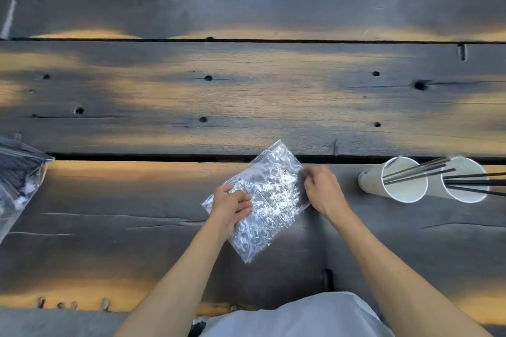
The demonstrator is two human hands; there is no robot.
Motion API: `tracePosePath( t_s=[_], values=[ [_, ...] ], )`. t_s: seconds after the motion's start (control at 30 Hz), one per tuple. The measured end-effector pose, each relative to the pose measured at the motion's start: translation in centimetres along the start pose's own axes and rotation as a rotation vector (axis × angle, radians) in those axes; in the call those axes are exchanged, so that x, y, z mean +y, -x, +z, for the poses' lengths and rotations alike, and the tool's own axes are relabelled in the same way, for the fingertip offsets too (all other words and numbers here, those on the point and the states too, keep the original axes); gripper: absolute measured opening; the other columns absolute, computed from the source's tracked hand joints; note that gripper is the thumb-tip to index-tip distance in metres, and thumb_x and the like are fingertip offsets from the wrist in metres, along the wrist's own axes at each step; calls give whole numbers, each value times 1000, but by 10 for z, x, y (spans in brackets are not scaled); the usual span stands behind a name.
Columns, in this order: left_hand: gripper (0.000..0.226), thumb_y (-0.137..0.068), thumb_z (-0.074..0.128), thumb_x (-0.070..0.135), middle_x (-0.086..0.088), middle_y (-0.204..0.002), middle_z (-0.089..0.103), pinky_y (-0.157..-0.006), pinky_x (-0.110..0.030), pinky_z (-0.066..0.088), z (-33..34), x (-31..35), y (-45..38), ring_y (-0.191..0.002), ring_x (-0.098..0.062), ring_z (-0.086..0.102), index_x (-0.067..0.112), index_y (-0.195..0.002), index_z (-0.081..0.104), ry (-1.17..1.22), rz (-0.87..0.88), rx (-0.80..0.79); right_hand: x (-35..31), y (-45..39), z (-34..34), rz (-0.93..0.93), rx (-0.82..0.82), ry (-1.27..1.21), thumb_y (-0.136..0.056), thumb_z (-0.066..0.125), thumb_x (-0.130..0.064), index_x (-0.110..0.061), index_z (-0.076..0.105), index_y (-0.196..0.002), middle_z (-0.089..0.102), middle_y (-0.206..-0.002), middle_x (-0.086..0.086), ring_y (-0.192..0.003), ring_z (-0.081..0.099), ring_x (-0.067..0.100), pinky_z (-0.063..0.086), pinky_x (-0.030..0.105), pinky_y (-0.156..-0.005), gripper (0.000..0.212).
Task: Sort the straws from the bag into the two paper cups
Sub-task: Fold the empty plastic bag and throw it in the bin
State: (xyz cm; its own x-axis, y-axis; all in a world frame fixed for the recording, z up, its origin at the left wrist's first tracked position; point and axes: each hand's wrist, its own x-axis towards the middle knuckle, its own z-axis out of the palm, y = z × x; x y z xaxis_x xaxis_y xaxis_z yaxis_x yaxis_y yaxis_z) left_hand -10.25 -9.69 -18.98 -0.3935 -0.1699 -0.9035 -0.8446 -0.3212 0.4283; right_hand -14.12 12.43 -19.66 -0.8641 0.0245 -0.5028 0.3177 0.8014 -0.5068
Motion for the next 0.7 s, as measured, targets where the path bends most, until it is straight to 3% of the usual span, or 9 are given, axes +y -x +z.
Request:
tracePosePath(
  t_s=[0.1, 0.17, 0.23, 0.33, 0.4, 0.5, 0.6, 0.7],
  values=[
    [56, -90, 60, -3, -25, -117, 65, -84, -44, 59, 6, -22, 0, -97, -32, 65, 20, -132, 33, 231, -47, 23, -12, 11, 16, 55, -234, -301, -90, 38, -2, -11, 60, -89, 68, -75, 11, -54, 61, 22, 54, 35, -57, 24],
    [48, -91, 57, -3, -29, -119, 64, -79, -41, 60, 11, -27, 4, -96, -34, 64, 5, -134, 38, 388, -98, 35, -12, 19, 30, 132, -388, -380, -92, 36, 2, -10, 55, -89, 64, -75, 15, -54, 58, 22, 50, 33, -53, 23],
    [24, -94, 54, -3, -28, -104, 64, -69, -35, 59, 14, -26, 11, -84, -32, 63, -5, -118, 48, 417, -160, 69, -6, 23, 39, 118, -341, -315, -93, 39, -1, -15, 55, -91, 63, -85, 12, -65, 59, 22, 50, 33, -61, 22],
    [2, -93, 56, -4, -16, -67, 58, -38, -25, 44, 12, -22, 9, -50, -20, 51, -3, -91, 57, 203, -169, 145, 1, 21, 37, 25, -207, -140, -96, 39, -3, -16, 58, -104, 57, -98, 5, -78, 57, 19, 44, 26, -65, 24],
    [13, -91, 57, -2, -9, -61, 56, -40, -24, 35, 8, -17, -2, -42, -15, 45, 4, -79, 56, -101, -33, 262, 3, 18, 35, -54, -198, -52, -92, 38, 0, -23, 49, -85, 47, -94, 3, -79, 47, 19, 36, 24, -67, 26],
    [14, -88, 57, 3, -2, -86, 60, -49, -21, 33, 4, 2, -11, -61, -8, 51, 14, -96, 58, -536, 278, 395, 9, 12, 31, -75, -191, 33, -88, 39, 0, -27, 41, -82, 44, -90, 1, -84, 42, 17, 33, 27, -74, 27],
    [29, -84, 69, 7, -5, -90, 65, -64, -23, 40, 3, 19, -25, -84, -18, 60, 14, -109, 57, -722, 429, 262, 13, 6, 29, -86, -192, 55, -87, 40, -3, -30, 53, -79, 52, -88, 3, -85, 49, 21, 41, 32, -77, 31],
    [23, -81, 71, 6, -2, -88, 65, -67, -33, 48, 7, 25, -37, -85, -20, 62, 17, -96, 58, -861, 459, 251, 14, 6, 27, -84, -192, 49, -90, 40, -5, -15, 67, -109, 67, -107, 9, -101, 60, 29, 50, 38, -89, 34]
  ],
)
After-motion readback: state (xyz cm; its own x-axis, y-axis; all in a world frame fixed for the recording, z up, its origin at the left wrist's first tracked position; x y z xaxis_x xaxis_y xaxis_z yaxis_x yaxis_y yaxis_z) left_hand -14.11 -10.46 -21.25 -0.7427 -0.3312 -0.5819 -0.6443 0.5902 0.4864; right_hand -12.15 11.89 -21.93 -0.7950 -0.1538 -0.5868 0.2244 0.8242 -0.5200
